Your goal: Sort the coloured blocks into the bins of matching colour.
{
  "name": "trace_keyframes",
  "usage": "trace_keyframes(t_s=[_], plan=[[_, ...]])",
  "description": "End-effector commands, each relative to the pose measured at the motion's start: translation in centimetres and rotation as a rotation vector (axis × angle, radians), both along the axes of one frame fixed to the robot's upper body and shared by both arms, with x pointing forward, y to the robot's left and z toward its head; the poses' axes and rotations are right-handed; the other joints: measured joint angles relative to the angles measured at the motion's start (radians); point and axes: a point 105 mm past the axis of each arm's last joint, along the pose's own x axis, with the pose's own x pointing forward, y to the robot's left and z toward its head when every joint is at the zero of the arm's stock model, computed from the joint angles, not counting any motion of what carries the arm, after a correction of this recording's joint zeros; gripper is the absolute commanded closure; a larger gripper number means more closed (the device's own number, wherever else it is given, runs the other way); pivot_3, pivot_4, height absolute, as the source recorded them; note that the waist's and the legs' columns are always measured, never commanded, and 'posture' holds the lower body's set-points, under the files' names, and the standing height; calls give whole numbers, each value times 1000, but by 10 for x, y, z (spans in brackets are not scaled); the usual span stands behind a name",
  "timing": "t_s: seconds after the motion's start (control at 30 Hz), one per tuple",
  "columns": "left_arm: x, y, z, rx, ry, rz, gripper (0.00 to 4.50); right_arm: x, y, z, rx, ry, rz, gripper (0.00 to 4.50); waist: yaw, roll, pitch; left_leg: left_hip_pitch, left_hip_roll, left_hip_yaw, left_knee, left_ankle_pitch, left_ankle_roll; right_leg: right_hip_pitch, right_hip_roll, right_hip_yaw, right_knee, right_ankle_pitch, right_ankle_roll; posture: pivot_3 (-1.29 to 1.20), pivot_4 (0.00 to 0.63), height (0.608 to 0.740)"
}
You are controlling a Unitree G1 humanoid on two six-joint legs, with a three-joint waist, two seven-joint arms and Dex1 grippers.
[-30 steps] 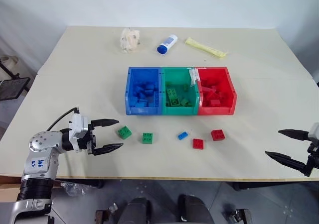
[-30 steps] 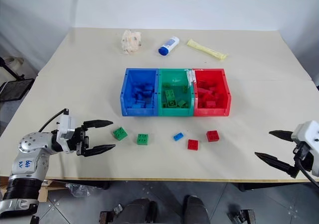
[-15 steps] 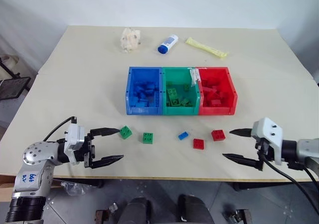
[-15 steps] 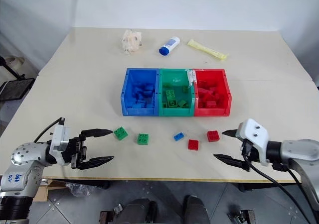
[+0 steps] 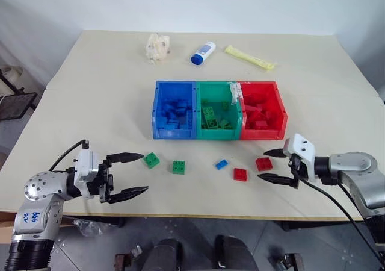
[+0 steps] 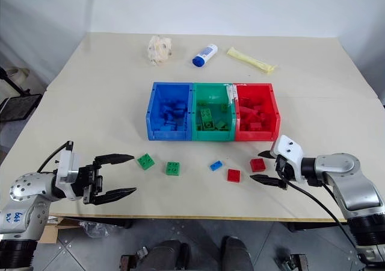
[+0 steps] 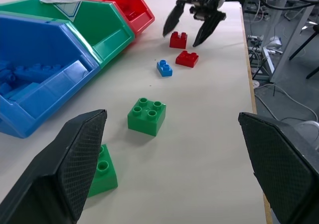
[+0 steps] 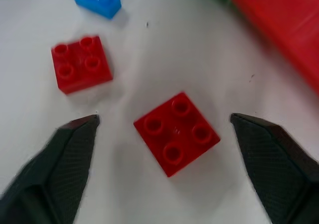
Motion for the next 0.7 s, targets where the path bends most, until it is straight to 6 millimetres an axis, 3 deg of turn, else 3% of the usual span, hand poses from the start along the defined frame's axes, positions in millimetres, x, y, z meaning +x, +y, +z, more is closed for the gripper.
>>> trace_keyframes(t_s=[0.03, 0.13, 0.5, 0.6, 0.7], plan=[[2, 3, 7, -14, -44, 10, 0, 4, 5, 7, 15, -38, 19, 1626, -1, 0, 0, 0, 0, 0, 0, 0, 0, 0, 0, 0, 0, 0, 0, 0, 150, 740], [4, 2, 7, -16, -51, 11, 0, 7, 7, 11, 37, -67, 14, 2478, -2, 0, 0, 0, 0, 0, 0, 0, 0, 0, 0, 0, 1, 0, 0, 0, 150, 740], [19, 2, 7, -22, -72, 5, 0, 2, 12, 43, 101, -180, -64, 2484, 4, 0, 0, 0, 0, 0, 0, 0, 0, 0, 0, -2, 1, 0, 0, 0, 150, 740], [28, 3, 8, -22, -88, 9, 0, -2, -1, 68, 109, -279, -145, 2484, 8, 0, 0, 0, 0, -1, 0, 0, 0, 0, 0, -2, 1, 0, 0, 0, 150, 740], [36, 2, 8, -23, -98, 7, 0, 7, -6, 98, 164, -381, -230, 2484, 6, 0, 0, -1, -1, 0, 0, 0, 0, 0, 0, -3, 2, 0, 0, 0, 150, 740]])
